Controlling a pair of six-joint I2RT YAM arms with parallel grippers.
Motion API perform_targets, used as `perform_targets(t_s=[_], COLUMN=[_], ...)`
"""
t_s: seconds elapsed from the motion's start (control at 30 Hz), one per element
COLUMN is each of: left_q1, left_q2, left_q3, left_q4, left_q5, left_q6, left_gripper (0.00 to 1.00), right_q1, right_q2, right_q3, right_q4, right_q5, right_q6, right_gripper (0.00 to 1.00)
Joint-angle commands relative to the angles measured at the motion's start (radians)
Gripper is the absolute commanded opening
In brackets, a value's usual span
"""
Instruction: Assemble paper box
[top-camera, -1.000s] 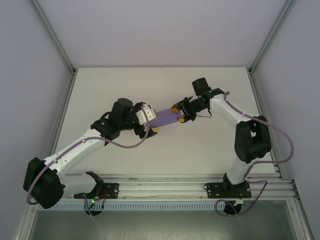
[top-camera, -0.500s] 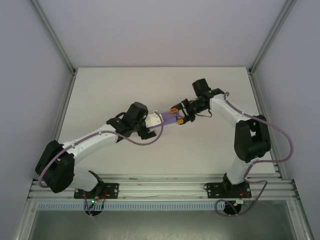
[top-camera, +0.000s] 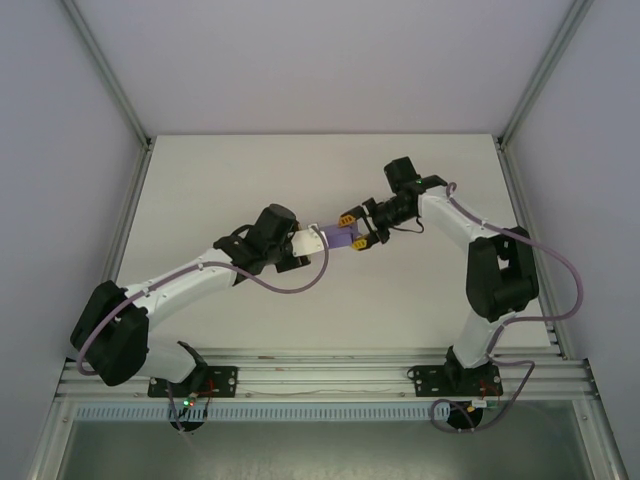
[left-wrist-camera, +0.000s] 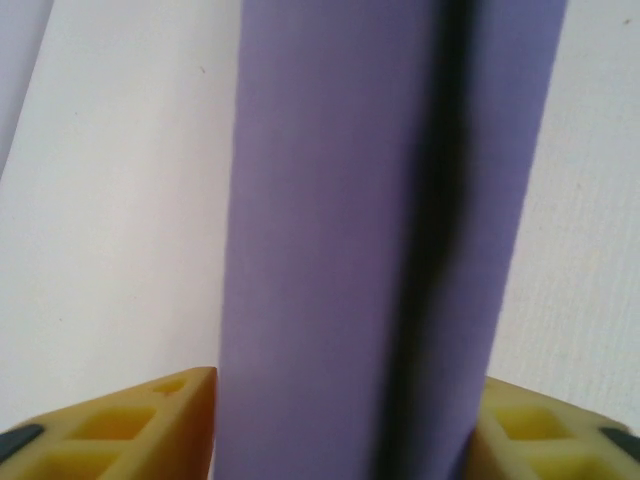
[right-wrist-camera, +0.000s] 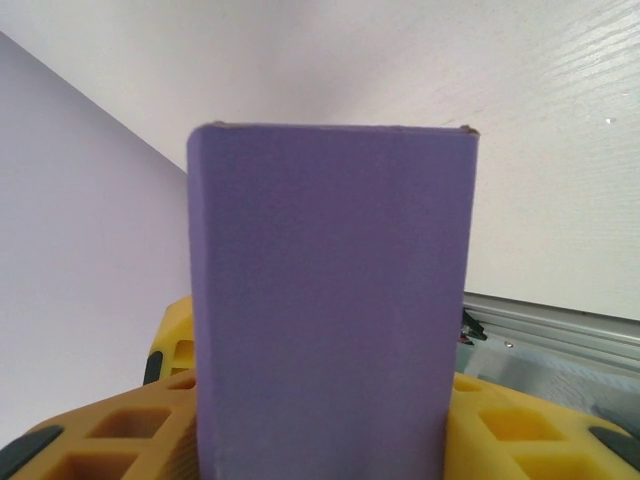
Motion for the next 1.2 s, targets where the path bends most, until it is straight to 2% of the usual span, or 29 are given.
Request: perform_targets(t_s=[0.0, 0.27, 0.47, 0.5, 0.53, 0.57, 0.67, 0.8, 0.9, 1.0, 1.07, 1.17], left_q1=[0.000, 0.006, 0.022, 0.027, 0.031, 0.040, 0.070, 0.084, 0.086, 0.086, 0.085, 0.085], left_q2=[-0.017, 0.002, 0.026, 0.026, 0.025, 0.027, 0.041, 0.083, 0.105, 0.134, 0.166, 0.219], left_q3=[0.025, 0.043, 0.080, 0.083, 0.087, 0.091, 0.111, 0.155, 0.189, 0.234, 0.266, 0.304], left_q4=[0.017, 0.003, -0.035, -0.041, -0.052, -0.071, -0.155, -0.249, -0.308, -0.377, -0.430, -0.486], left_q5=[0.006, -0.007, 0.027, 0.040, 0.055, 0.086, 0.179, 0.216, 0.250, 0.293, 0.295, 0.291], left_q6=[0.018, 0.020, 0.020, 0.022, 0.025, 0.034, 0.055, 0.050, 0.055, 0.061, 0.059, 0.049], left_gripper=[0.49, 0.37, 0.33, 0.32, 0.32, 0.32, 0.32, 0.33, 0.33, 0.33, 0.33, 0.33], right_q1=[0.004, 0.002, -0.011, -0.023, -0.035, -0.055, -0.116, -0.174, -0.184, -0.184, -0.184, -0.184], right_q2=[-0.003, -0.036, -0.046, -0.057, -0.073, -0.095, -0.173, -0.291, -0.374, -0.502, -0.596, -0.715], right_q3=[0.021, -0.012, -0.023, -0.031, -0.040, -0.048, -0.061, -0.082, -0.072, -0.145, -0.238, -0.366], right_q4=[-0.058, -0.031, -0.037, -0.033, -0.012, 0.000, 0.046, 0.123, 0.166, 0.313, 0.424, 0.575], right_q5=[-0.040, -0.031, 0.008, 0.047, 0.095, 0.152, 0.338, 0.643, 0.782, 0.823, 0.905, 0.858], right_q6=[-0.032, -0.024, -0.031, -0.026, -0.025, -0.033, -0.109, -0.230, -0.417, -0.574, -0.628, -0.803], right_gripper=[0.51, 0.56, 0.75, 0.84, 0.98, 1.00, 1.00, 1.00, 1.00, 1.00, 1.00, 1.00])
